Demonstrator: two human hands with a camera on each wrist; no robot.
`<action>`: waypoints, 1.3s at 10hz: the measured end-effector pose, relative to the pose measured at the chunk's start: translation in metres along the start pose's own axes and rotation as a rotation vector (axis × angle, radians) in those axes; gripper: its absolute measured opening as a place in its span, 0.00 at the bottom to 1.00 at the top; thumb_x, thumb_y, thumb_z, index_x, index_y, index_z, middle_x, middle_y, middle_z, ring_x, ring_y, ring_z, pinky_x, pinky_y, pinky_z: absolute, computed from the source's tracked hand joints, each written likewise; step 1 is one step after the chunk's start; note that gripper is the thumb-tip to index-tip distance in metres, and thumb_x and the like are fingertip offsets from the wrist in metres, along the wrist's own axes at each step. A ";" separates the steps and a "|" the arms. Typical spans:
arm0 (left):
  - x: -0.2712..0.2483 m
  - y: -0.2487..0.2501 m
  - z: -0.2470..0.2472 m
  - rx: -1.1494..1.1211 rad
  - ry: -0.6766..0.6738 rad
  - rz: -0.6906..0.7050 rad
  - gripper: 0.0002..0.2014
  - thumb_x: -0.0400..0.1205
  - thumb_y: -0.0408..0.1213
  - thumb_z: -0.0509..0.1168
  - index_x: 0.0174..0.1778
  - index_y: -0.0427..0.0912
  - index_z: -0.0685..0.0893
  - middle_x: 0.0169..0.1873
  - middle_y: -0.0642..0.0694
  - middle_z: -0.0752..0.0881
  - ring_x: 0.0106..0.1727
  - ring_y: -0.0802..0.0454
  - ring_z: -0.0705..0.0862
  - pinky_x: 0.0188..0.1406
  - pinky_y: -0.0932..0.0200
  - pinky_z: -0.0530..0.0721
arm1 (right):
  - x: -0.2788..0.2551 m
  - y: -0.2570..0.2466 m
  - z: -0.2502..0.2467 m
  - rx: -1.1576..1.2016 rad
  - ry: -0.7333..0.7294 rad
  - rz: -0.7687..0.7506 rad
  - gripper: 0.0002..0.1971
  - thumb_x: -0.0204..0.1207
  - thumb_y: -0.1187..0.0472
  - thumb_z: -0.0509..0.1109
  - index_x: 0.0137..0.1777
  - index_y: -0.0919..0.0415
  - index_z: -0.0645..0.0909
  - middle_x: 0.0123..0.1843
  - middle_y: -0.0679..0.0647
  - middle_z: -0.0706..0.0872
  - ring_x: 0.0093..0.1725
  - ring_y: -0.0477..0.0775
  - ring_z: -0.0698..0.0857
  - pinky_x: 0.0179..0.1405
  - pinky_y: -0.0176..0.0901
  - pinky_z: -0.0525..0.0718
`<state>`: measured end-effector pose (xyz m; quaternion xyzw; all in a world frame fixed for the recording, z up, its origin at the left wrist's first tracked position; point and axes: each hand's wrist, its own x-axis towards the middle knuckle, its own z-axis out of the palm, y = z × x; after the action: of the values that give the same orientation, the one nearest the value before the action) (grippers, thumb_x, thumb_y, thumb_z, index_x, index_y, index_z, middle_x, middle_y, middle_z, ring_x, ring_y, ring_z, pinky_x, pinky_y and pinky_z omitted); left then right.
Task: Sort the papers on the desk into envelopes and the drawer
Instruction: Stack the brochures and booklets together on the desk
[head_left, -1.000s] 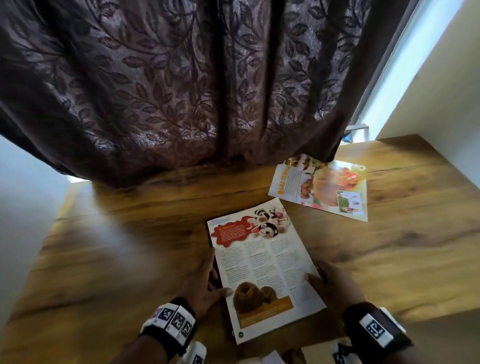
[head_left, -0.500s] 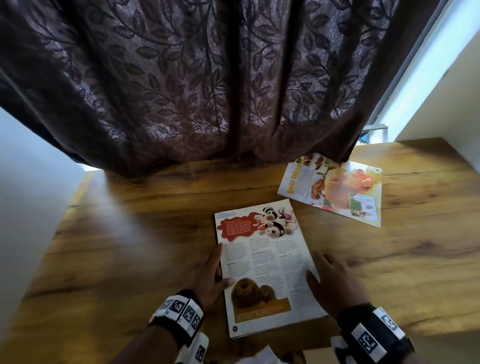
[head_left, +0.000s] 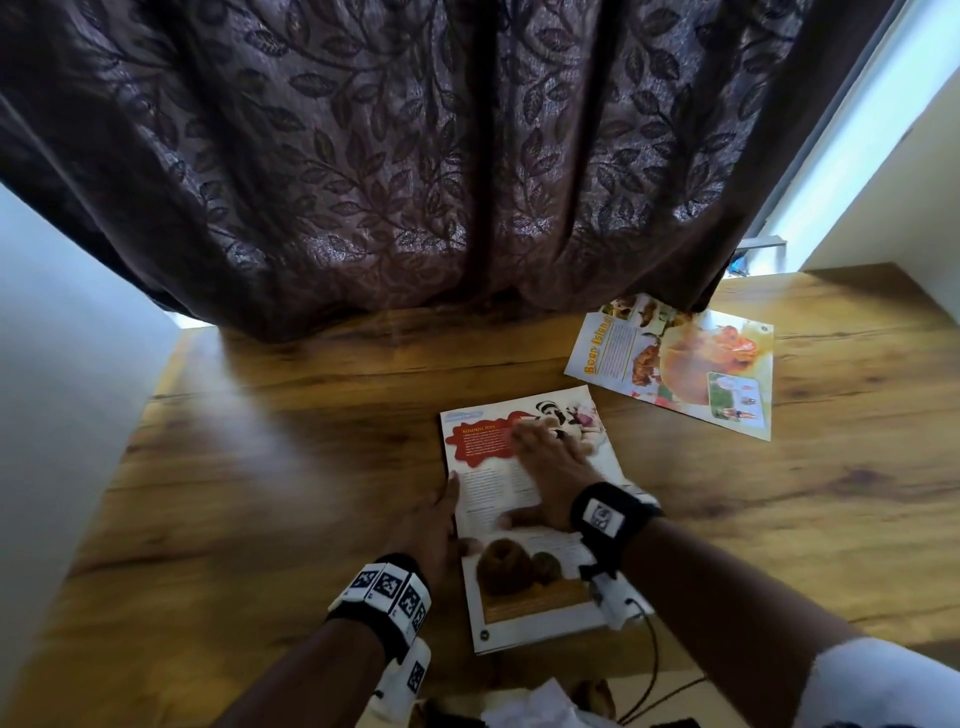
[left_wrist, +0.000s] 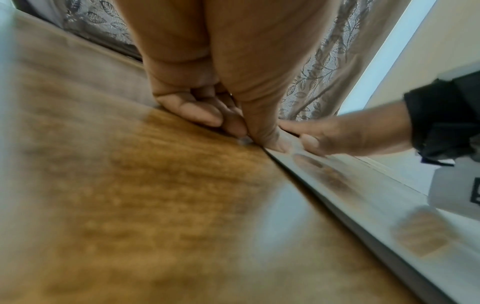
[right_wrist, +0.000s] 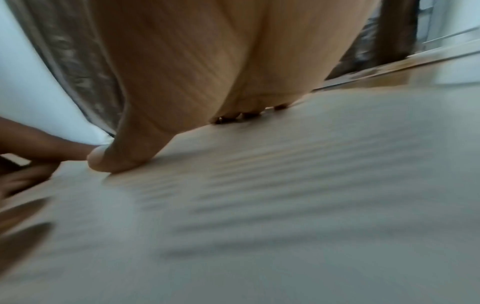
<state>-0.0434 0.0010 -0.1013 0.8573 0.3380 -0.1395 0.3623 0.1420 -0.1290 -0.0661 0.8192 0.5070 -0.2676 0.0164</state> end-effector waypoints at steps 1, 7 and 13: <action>-0.002 -0.005 -0.003 -0.105 -0.017 0.107 0.50 0.73 0.51 0.75 0.83 0.70 0.47 0.80 0.46 0.69 0.76 0.44 0.73 0.73 0.40 0.77 | -0.020 0.046 0.005 0.022 -0.014 0.075 0.70 0.55 0.11 0.59 0.86 0.46 0.26 0.86 0.43 0.24 0.86 0.52 0.28 0.84 0.67 0.32; -0.009 -0.004 -0.011 -0.083 -0.029 0.127 0.50 0.76 0.49 0.74 0.85 0.60 0.45 0.63 0.48 0.75 0.57 0.54 0.79 0.64 0.51 0.80 | -0.063 0.156 -0.030 0.236 0.377 0.341 0.41 0.74 0.49 0.77 0.85 0.48 0.64 0.86 0.47 0.63 0.84 0.55 0.65 0.83 0.50 0.63; -0.022 0.031 -0.014 -0.207 0.016 0.118 0.37 0.79 0.26 0.71 0.81 0.42 0.61 0.66 0.47 0.78 0.61 0.54 0.80 0.58 0.75 0.78 | -0.082 0.178 -0.040 -0.057 0.221 0.591 0.17 0.84 0.68 0.57 0.66 0.67 0.83 0.62 0.64 0.85 0.63 0.64 0.86 0.61 0.54 0.85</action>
<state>-0.0383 -0.0150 -0.0647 0.8349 0.3023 -0.0755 0.4538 0.2805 -0.2709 -0.0386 0.9543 0.2533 -0.1462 0.0613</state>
